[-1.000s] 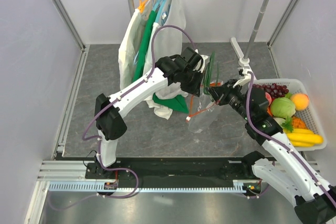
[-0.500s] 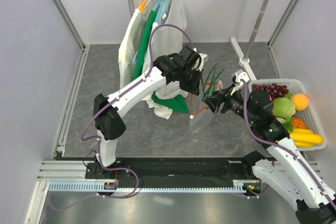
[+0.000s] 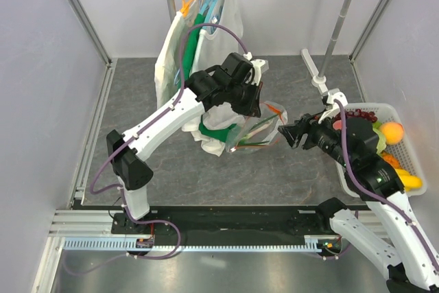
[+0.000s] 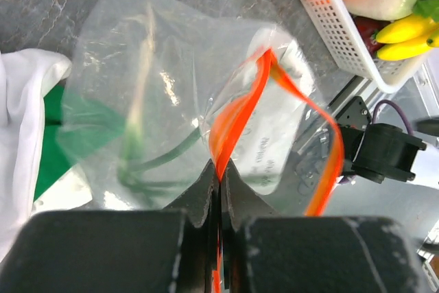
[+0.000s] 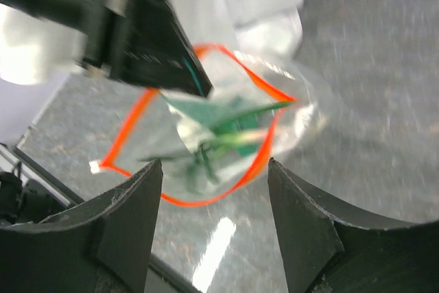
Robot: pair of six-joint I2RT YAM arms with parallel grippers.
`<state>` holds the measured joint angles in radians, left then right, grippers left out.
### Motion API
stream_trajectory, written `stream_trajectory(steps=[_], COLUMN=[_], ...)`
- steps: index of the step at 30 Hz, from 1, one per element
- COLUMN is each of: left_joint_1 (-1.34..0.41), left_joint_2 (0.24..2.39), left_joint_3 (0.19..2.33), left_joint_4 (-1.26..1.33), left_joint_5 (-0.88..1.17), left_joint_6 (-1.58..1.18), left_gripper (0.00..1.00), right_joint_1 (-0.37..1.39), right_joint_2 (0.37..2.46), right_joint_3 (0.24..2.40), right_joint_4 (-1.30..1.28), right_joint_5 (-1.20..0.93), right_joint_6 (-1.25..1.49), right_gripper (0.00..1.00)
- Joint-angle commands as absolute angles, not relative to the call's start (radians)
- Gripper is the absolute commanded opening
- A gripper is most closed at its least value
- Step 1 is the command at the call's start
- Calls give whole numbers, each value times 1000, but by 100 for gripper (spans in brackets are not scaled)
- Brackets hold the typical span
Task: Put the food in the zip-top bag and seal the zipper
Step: Place the fake vegetable in the zipper food storage bag.
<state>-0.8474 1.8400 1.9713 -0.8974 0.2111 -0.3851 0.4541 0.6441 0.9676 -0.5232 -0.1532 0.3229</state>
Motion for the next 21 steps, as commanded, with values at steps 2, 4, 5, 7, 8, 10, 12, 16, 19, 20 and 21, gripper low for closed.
stream_trajectory(steps=[2, 4, 5, 7, 8, 10, 12, 16, 19, 20, 21], left_joint_1=[-821, -787, -778, -761, -759, -759, -759, -759, -759, -758, -759], left_joint_2=[1824, 1829, 1825, 1830, 1829, 1830, 1830, 1830, 1818, 1812, 1806], left_joint_3=[1960, 1925, 1911, 1899, 1899, 1901, 1902, 1898, 1878, 1870, 1855], left_joint_4=[-861, -850, -832, -824, -819, -816, -813, -810, -813, -815, -815], left_joint_5=[256, 337, 354, 397, 400, 394, 405, 410, 410, 413, 413], left_joint_6=[-429, -478, -486, -505, -506, -506, -506, -503, -479, -469, -451], left_gripper=[2, 2, 2, 2, 2, 2, 2, 2, 2, 2, 2], right_joint_1=[457, 457, 457, 457, 457, 457, 457, 457, 456, 453, 448], right_joint_2=[670, 681, 687, 710, 718, 748, 778, 830, 859, 853, 842], right_joint_3=[959, 933, 922, 899, 893, 870, 855, 813, 837, 848, 860], right_joint_4=[-652, -646, -640, -624, -623, -592, -566, -454, -429, -431, -437], right_joint_5=[-153, -190, -210, -224, -227, -247, -267, -320, -344, -341, -339], right_joint_6=[387, 419, 431, 445, 462, 477, 509, 593, 598, 594, 580], right_gripper=[67, 66, 65, 65, 65, 64, 61, 51, 3, 0, 0])
